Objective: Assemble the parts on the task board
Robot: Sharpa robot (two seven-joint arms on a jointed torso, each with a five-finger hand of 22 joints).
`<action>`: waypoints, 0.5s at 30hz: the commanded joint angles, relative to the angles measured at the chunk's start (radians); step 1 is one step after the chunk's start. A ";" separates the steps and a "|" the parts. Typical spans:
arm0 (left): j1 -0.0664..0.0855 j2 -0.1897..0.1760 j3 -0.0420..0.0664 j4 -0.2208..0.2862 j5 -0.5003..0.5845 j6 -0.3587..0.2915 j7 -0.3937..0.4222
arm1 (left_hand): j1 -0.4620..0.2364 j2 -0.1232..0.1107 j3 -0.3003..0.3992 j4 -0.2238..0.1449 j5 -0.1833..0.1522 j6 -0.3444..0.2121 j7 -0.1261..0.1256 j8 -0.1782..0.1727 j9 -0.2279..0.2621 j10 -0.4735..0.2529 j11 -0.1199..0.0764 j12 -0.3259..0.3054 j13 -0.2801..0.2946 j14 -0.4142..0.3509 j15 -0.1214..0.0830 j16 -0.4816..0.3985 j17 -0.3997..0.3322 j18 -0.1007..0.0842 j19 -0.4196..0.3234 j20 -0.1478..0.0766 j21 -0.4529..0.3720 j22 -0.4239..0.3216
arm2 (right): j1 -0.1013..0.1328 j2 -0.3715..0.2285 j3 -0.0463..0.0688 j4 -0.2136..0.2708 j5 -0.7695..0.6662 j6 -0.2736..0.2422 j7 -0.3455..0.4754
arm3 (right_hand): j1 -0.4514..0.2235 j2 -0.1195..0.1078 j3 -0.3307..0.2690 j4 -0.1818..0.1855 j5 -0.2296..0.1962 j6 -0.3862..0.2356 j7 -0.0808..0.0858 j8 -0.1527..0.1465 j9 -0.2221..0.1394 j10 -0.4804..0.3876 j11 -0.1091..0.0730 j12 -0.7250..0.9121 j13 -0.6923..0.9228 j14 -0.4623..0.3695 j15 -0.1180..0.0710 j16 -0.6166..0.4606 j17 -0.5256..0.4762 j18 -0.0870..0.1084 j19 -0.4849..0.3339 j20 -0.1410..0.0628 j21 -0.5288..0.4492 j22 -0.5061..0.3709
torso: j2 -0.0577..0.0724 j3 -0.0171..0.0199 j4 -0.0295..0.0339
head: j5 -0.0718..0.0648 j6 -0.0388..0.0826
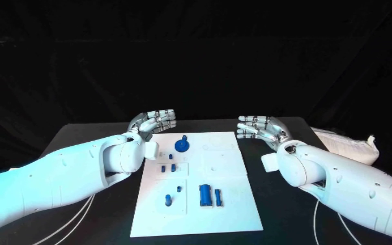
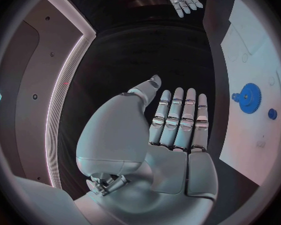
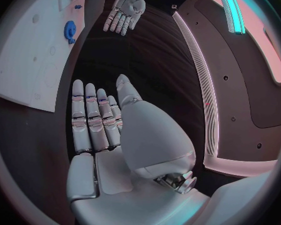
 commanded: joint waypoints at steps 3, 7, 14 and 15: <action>-0.004 0.000 0.003 0.016 -0.014 -0.027 0.006 | -0.498 0.107 -0.139 0.005 -0.044 -0.351 -0.062 -0.100 -0.058 -0.370 -0.063 -0.045 -0.054 -0.329 -0.060 -0.070 -0.097 -0.062 -0.239 -0.102 -0.057 -0.187 | 0.011 -0.004 -0.015 0.018 0.013 -0.033 0.010 | -0.569 -0.060 0.097 -0.033 -0.059 -0.317 -0.074 -0.055 -0.100 -0.368 -0.063 -0.055 -0.064 -0.388 -0.050 -0.053 -0.045 -0.051 -0.341 -0.085 -0.080 -0.119 | -0.002 0.0024 0.0136 | -0.006 0.007; -0.011 -0.001 0.010 0.050 -0.040 -0.088 0.022 | -0.615 0.107 -0.172 0.005 -0.044 -0.434 -0.077 -0.100 -0.058 -0.457 -0.079 -0.120 -0.054 -0.407 -0.074 -0.086 -0.097 -0.073 -0.295 -0.127 -0.057 -0.231 | 0.033 -0.011 -0.047 0.054 0.064 -0.094 0.046 | -0.700 -0.060 0.097 -0.033 -0.073 -0.391 -0.092 -0.055 -0.100 -0.454 -0.078 -0.055 -0.064 -0.479 -0.131 -0.053 -0.116 -0.068 -0.420 -0.105 -0.099 -0.146 | -0.007 0.0079 0.0442 | -0.022 0.026; -0.034 -0.004 0.030 0.153 -0.119 -0.273 0.073 | -0.794 0.107 -0.222 0.005 -0.044 -0.561 -0.166 -0.100 -0.058 -0.592 -0.170 -0.120 -0.054 -0.526 -0.158 -0.111 -0.097 -0.093 -0.381 -0.164 -0.057 -0.299 | 0.102 -0.031 -0.144 0.164 0.222 -0.280 0.158 | -0.903 -0.060 0.097 -0.033 -0.154 -0.505 -0.119 -0.055 -0.100 -0.585 -0.166 -0.055 -0.064 -0.617 -0.131 -0.053 -0.116 -0.090 -0.542 -0.135 -0.126 -0.188 | -0.016 0.0163 0.0921 | -0.047 0.058; -0.036 -0.004 0.032 0.166 -0.129 -0.295 0.079 | -0.815 0.107 -0.228 0.005 -0.044 -0.575 -0.166 -0.100 -0.058 -0.607 -0.170 -0.120 -0.054 -0.539 -0.158 -0.114 -0.097 -0.093 -0.391 -0.168 -0.057 -0.306 | 0.110 -0.033 -0.156 0.178 0.241 -0.303 0.171 | -0.926 -0.060 0.097 -0.033 -0.154 -0.518 -0.122 -0.055 -0.100 -0.600 -0.166 -0.055 -0.064 -0.633 -0.131 -0.053 -0.116 -0.090 -0.556 -0.138 -0.130 -0.193 | -0.017 0.0167 0.0942 | -0.048 0.059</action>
